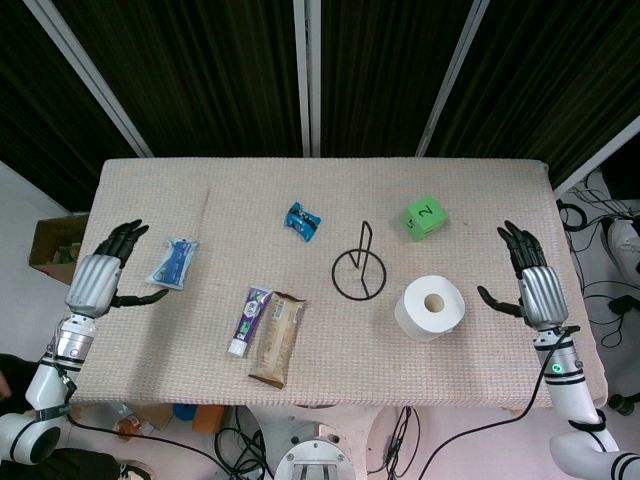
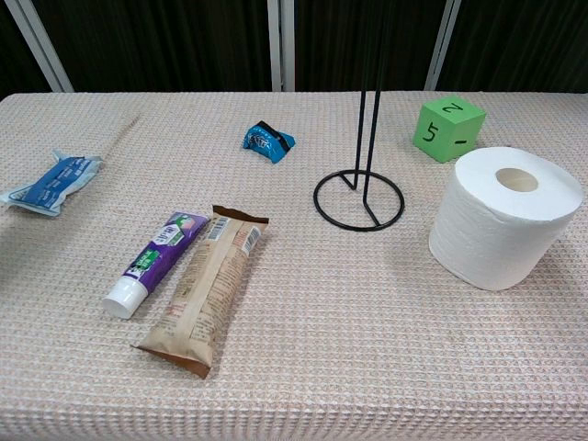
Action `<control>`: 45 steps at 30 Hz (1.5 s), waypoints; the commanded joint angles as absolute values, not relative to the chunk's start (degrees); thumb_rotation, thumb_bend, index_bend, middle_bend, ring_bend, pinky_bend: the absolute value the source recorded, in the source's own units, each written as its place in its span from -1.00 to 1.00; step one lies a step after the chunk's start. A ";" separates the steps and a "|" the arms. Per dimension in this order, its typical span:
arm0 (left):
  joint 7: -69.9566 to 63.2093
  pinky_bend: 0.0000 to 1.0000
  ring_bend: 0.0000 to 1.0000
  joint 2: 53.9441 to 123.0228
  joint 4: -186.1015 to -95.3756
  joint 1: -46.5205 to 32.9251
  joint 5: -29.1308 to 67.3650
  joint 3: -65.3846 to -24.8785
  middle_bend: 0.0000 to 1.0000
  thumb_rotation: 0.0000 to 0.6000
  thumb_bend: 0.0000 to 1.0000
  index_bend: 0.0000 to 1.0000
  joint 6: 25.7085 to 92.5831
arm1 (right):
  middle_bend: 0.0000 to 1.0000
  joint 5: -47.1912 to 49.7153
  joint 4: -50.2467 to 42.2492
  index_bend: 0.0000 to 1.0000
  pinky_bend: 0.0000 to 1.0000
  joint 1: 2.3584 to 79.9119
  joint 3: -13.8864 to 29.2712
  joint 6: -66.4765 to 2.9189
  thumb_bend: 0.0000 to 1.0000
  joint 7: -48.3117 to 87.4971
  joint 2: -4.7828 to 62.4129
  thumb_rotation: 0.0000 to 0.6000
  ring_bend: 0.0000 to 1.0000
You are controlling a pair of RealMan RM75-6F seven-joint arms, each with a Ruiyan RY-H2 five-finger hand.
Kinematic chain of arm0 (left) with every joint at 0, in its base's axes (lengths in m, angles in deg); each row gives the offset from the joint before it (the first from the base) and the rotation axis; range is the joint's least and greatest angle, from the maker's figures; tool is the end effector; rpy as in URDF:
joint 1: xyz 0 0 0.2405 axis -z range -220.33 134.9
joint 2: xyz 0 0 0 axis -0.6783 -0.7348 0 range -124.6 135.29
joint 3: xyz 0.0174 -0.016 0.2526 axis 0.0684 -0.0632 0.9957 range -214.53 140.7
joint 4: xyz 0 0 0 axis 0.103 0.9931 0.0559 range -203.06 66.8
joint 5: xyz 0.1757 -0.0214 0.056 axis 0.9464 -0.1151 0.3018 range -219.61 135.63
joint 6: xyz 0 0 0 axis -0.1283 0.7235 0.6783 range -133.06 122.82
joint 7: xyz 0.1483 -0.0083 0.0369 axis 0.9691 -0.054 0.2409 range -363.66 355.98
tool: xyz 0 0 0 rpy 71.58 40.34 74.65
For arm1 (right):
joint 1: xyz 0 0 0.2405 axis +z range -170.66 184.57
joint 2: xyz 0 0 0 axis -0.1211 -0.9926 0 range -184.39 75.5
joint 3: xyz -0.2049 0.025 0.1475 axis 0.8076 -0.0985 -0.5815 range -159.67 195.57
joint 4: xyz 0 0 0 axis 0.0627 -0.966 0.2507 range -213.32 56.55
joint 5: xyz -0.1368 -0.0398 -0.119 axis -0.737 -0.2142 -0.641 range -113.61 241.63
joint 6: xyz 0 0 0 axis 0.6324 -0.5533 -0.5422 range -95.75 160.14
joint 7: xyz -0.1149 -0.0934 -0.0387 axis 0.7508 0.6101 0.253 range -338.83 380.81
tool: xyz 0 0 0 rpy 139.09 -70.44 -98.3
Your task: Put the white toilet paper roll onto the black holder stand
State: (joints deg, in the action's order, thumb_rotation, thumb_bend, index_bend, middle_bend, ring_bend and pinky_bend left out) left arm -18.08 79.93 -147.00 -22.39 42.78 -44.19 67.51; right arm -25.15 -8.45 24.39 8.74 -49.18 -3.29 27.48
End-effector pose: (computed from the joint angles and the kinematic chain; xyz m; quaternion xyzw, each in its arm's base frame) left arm -0.2725 0.2851 0.1264 -0.6158 -0.4192 -0.4652 0.4781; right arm -0.2776 -0.2765 0.1197 0.5603 -0.4118 0.5525 0.4596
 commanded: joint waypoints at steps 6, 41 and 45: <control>-17.45 -0.58 -0.94 79.23 -148.18 -22.53 43.13 -43.76 -0.96 -0.07 -1.00 -0.85 68.49 | -1.00 -24.85 -7.30 -1.00 -1.00 24.15 9.55 -49.26 -0.65 -3.30 26.65 1.00 -1.00; -16.67 -0.58 -0.94 79.36 -146.21 -22.96 43.34 -41.47 -0.96 -0.32 -1.00 -0.86 68.98 | -1.00 -30.49 -18.69 -1.00 -1.00 26.67 19.78 -42.01 -1.00 -41.88 35.26 1.00 -1.00; -16.17 -0.58 -0.94 79.23 -146.15 -23.00 43.19 -41.45 -0.96 -0.33 -1.00 -0.86 69.01 | -1.00 -30.29 -20.05 -1.00 -1.00 27.50 19.59 -41.55 -1.00 -44.07 36.35 1.00 -1.00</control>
State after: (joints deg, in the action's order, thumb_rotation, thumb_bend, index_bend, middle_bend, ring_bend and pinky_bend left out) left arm -16.17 79.24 -146.15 -23.00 43.18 -41.45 69.01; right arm -30.35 -19.65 27.14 19.65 -41.82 -43.60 35.94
